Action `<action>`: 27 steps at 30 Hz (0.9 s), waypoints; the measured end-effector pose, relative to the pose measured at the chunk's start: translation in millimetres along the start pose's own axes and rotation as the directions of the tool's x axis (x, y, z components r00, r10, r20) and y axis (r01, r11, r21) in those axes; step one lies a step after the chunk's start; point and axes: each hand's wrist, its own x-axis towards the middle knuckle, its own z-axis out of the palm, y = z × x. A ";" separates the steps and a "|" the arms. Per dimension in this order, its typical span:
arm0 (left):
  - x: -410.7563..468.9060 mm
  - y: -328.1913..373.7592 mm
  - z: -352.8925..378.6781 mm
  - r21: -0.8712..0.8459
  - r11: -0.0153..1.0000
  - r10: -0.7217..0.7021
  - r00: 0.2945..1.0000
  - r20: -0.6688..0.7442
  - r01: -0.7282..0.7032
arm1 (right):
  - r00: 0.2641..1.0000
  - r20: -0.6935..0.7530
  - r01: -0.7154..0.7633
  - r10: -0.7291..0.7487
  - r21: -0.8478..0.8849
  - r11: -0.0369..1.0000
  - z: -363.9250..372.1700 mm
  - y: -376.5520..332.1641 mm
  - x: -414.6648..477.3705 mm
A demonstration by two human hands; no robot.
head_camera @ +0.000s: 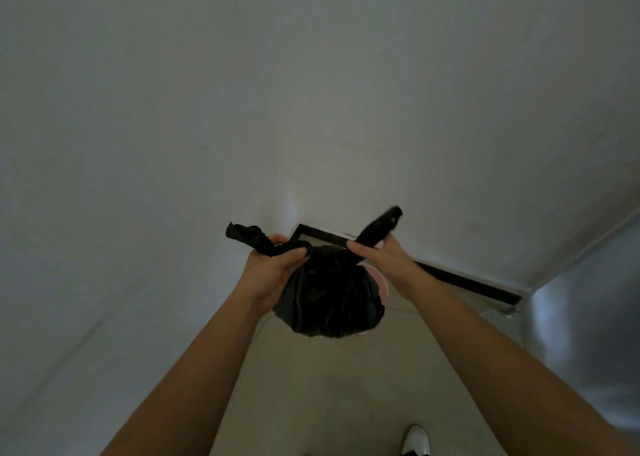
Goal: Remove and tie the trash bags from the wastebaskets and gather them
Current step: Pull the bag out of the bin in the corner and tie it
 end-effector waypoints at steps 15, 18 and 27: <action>7.4 2.7 -2.8 -0.031 0.991 0.127 0.991 -0.040 -0.129 | 0.957 0.004 0.263 -0.290 -0.434 0.862 51.5 17.8 -6.9; 16.3 2.9 -5.1 0.124 0.990 0.075 0.993 -0.093 -0.063 | 0.939 0.131 0.319 -0.319 -0.681 0.659 49.7 20.3 -8.2; 17.9 14.1 -20.6 0.535 0.831 -0.325 0.913 0.248 0.151 | 0.928 0.354 0.372 -0.118 -0.903 0.216 33.9 -2.3 -4.1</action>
